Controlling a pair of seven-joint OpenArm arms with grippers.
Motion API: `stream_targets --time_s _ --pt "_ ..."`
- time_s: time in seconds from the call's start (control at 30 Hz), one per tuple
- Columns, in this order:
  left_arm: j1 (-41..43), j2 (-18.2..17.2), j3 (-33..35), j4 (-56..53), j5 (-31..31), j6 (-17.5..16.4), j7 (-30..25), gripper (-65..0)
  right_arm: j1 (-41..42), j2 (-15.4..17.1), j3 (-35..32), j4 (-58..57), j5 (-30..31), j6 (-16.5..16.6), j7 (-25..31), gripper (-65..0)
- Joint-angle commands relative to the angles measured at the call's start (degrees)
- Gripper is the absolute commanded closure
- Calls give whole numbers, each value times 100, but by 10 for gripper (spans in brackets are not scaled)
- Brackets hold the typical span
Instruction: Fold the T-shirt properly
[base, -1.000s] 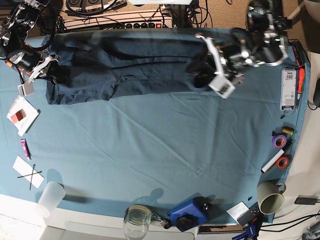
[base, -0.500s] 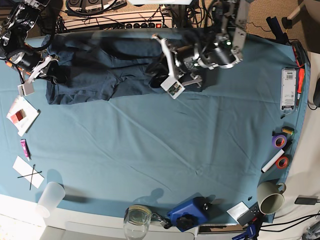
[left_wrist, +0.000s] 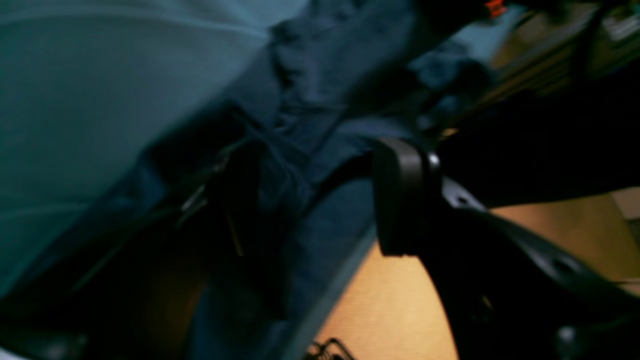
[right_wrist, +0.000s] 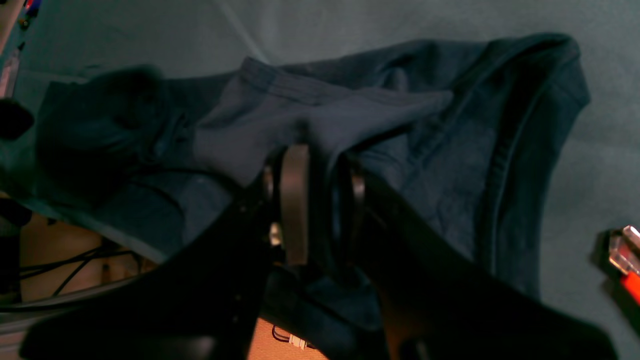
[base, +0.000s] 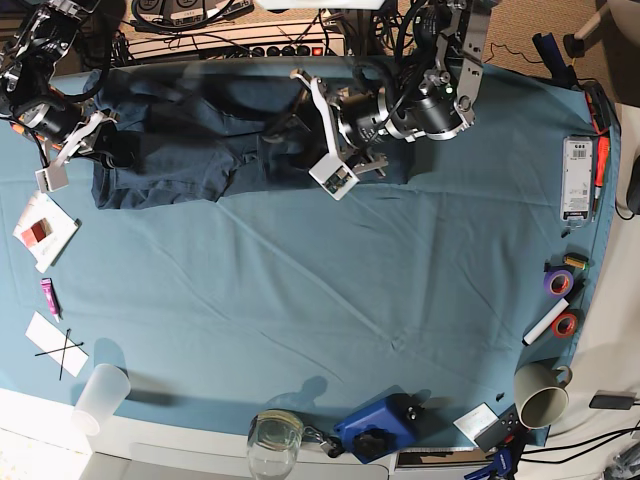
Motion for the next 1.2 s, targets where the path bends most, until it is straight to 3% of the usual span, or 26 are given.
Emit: stream_targets --time_s 0.0,0.1,0.27,0.37,0.57,0.8,1.0,1.17 --pt "-42 48 13 258 -216 -24 -52 -360 33 101 46 90 138 8 117 -113" --pt "-22 48 13 608 -48 114 22 -325 33 101 46 90 140 8 117 -112" --pt "-20 35 13 719 1091 730 96 -158 33 103 46 90 142 8 117 -112" --pt "-4 -92 13 721 1298 772 243 -115 33 118 50 92 166 8 117 -112" --pt "105 -302 -35 732 1368 933 520 -114 33 280 50 92 728 8 117 -112" --pt "391 -304 -734 1008 1357 1043 472 -114 66 323 55 92 492 8 117 -116" --pt "595 -306 -1281 1036 944 1038 369 -114 26 323 55 92 223 8 117 -327" --pt "772 -306 -1419 1036 815 872 372 -114 33 323 181 90 153 8 117 -333"
